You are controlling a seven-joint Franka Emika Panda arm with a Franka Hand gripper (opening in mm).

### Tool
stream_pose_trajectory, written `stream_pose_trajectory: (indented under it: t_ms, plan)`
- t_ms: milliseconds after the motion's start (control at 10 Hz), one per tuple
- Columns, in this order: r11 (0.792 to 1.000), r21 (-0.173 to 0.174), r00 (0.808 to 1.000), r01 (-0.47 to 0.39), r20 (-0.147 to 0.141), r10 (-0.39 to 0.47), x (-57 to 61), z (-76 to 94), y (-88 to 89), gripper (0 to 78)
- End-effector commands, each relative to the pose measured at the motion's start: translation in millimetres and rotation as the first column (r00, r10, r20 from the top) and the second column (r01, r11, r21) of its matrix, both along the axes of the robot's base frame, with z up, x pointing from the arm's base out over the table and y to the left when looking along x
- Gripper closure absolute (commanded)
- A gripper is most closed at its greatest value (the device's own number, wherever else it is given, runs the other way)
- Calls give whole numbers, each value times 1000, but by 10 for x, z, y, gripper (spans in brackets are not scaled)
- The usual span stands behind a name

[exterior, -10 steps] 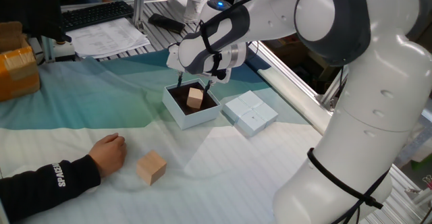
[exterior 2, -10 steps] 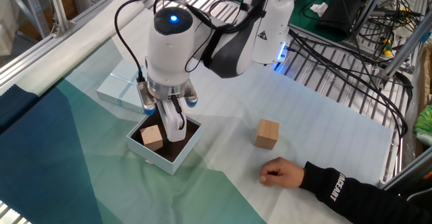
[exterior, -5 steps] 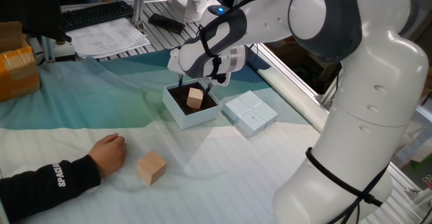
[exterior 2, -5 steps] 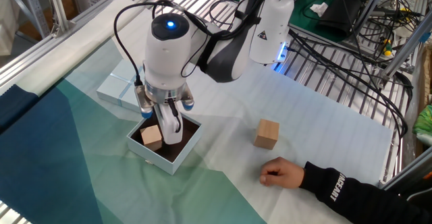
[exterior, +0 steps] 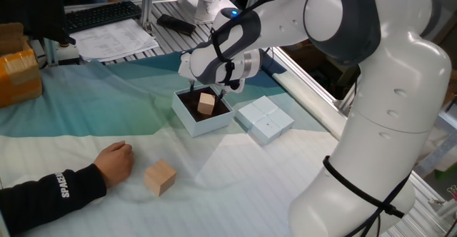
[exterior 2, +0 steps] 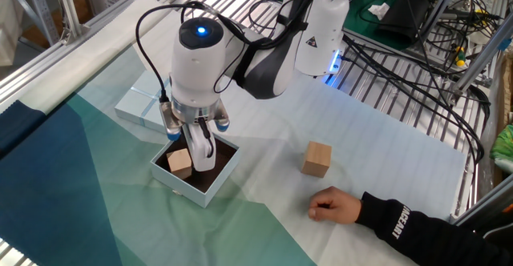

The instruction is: Take everything out of the gift box

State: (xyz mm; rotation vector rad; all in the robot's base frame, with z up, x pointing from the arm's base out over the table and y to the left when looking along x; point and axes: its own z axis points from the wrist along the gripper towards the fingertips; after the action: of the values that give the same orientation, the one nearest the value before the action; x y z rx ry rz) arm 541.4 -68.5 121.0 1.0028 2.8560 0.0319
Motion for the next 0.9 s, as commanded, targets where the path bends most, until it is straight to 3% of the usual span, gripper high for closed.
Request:
stream_pose_trajectory:
  t_ms: [100, 900]
  plan:
    - [1000, -2, 1000, -15, 9, 15, -31, -65, -40, 1]
    - [999, 0, 999, -33, 23, 33, -24, -200, -78, 1]
